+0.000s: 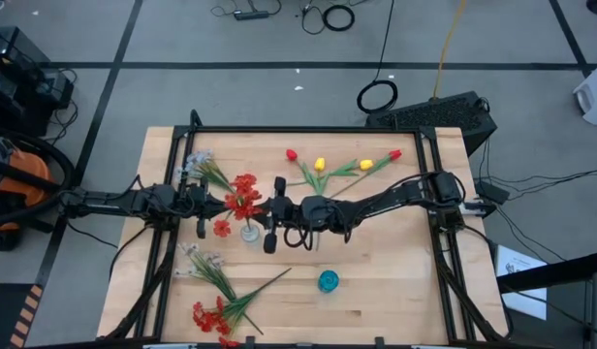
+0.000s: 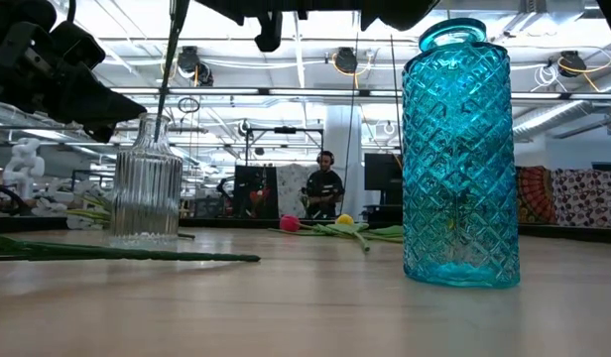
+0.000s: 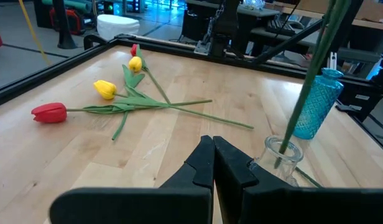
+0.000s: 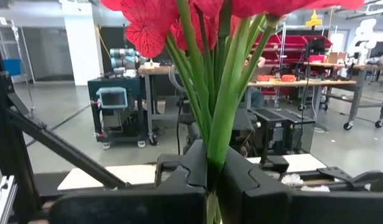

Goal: Sort flowers into vase by color
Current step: Put the right orange flowers into the transparent vase

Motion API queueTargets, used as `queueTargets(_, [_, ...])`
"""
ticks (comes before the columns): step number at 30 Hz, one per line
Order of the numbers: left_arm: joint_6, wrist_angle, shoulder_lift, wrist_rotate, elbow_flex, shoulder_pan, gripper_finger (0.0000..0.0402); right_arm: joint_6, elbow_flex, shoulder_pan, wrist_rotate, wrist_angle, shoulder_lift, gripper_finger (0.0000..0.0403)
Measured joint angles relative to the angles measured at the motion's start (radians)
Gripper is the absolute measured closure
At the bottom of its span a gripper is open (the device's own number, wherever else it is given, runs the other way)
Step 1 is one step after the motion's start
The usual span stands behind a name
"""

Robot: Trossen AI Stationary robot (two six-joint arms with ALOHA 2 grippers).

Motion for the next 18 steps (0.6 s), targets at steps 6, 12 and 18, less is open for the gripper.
queueTargets(6, [0.0, 0.0, 0.0, 0.0, 0.0, 0.0, 0.0396, 0.005, 0.002, 0.0, -0.002, 0.024, 0.045, 0.0401])
queueTargets(12, [0.0, 0.001, 0.002, 0.0, 0.0, 0.0, 0.0396, 0.046, 0.003, 0.0, 0.001, -0.007, 0.069, 0.0385])
queueTargets(18, [0.0, -0.002, 0.005, 0.0, 0.0, 0.0, 0.0396, 0.051, 0.003, 0.0, 0.004, -0.06, 0.076, 0.0357])
